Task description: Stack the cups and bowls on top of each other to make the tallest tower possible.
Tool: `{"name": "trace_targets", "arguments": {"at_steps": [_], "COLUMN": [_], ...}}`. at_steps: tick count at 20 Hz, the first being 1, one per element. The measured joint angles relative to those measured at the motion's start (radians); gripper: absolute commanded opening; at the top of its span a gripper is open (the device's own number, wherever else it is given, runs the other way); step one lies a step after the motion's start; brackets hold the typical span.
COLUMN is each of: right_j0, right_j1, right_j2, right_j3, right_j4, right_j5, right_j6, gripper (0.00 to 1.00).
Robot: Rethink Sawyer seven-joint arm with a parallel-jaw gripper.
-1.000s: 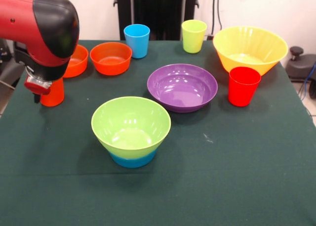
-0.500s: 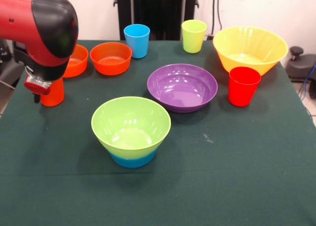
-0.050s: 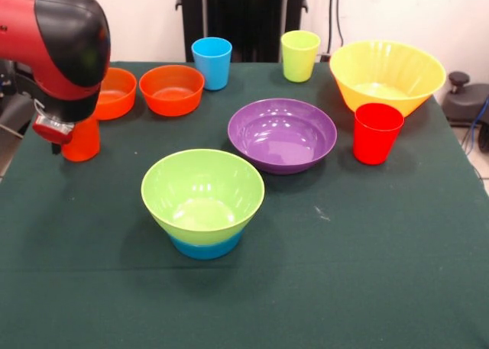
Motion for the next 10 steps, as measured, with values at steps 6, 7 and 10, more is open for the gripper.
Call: {"name": "trace_targets", "arguments": {"at_steps": [6,7,10], "right_j0": [-0.003,-0.004,-0.004], "right_j1": [0.007,0.01,0.015], "right_j2": [0.0,0.0,0.0], "right_j3": [0.002,0.003,0.005], "right_j4": [0.003,0.004,0.005], "right_j5": [0.0,0.0,0.0], "right_j6": [0.0,0.0,0.0], "gripper": [0.0,0.0,0.0]}}
